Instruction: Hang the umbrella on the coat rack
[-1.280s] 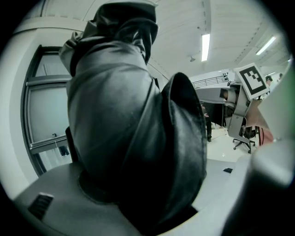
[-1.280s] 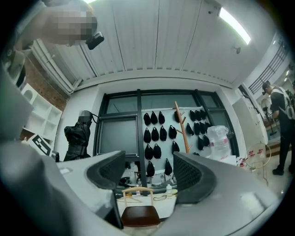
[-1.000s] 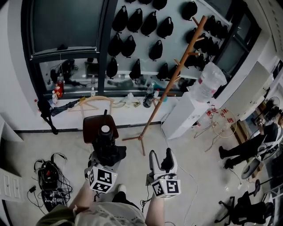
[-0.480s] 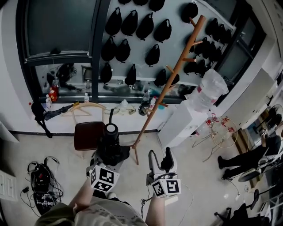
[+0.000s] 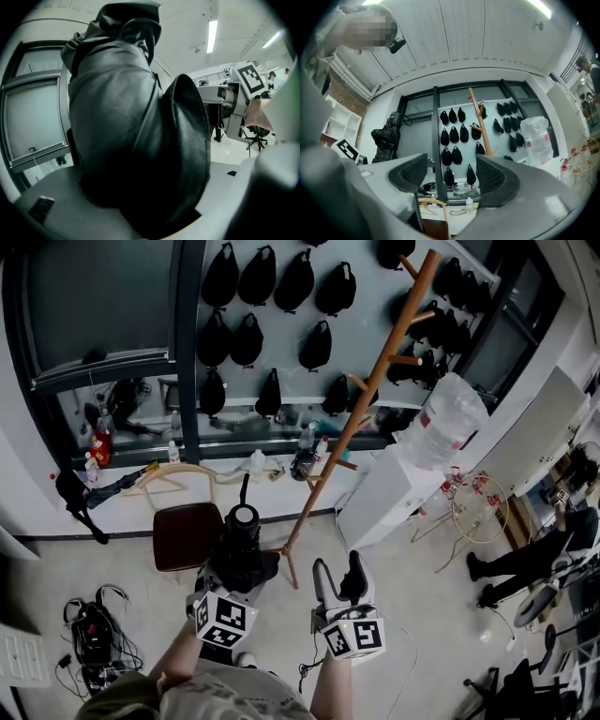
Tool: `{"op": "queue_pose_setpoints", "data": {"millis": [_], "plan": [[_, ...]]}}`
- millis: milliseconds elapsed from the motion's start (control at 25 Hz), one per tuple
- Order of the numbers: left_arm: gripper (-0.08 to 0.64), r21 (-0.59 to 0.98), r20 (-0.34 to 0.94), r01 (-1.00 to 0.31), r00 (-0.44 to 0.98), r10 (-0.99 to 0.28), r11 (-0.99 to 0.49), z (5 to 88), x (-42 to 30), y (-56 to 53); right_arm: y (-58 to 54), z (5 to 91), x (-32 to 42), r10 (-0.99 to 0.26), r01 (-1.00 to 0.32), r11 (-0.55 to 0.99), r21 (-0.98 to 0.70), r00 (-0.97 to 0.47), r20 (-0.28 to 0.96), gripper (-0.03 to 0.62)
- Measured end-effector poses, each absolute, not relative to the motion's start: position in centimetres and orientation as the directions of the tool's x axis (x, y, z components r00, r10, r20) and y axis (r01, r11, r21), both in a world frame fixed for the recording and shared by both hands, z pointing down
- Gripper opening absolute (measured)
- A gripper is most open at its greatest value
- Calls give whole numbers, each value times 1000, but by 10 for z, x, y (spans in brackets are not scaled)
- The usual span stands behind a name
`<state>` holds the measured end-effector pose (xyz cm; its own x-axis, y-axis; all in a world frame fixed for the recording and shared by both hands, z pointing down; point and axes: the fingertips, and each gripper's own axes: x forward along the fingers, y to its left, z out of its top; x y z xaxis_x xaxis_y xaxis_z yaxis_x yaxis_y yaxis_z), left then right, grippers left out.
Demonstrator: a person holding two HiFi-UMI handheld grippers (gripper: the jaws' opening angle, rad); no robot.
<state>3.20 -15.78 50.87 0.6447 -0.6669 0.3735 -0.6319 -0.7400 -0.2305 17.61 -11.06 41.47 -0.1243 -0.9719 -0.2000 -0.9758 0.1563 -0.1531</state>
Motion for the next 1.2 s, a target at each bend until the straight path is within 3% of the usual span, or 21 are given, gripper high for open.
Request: {"op": "queue_pose_setpoints", "data": {"millis": [560,800,1000,1200], "plan": [[328,-211,366,-467,777,-513,-859,506,68,-305,-225,407,196,-973,-985,-14,-172,53,-224,318],[328,-207,393,-397,803,-448,-894,518,90,-332,-250,411,206,-973,-977,-20,-212,68,-221,318],[328,-208,412,-359,812,-414,-910,526,107,-346,-271,405,209,-971,-978,53,-200,-4,-240,318],[328,-182,423,-324,826,-372,-928,534,133,-354,-292,397,206,-946,-951,240,-196,-184,-267,318]]}}
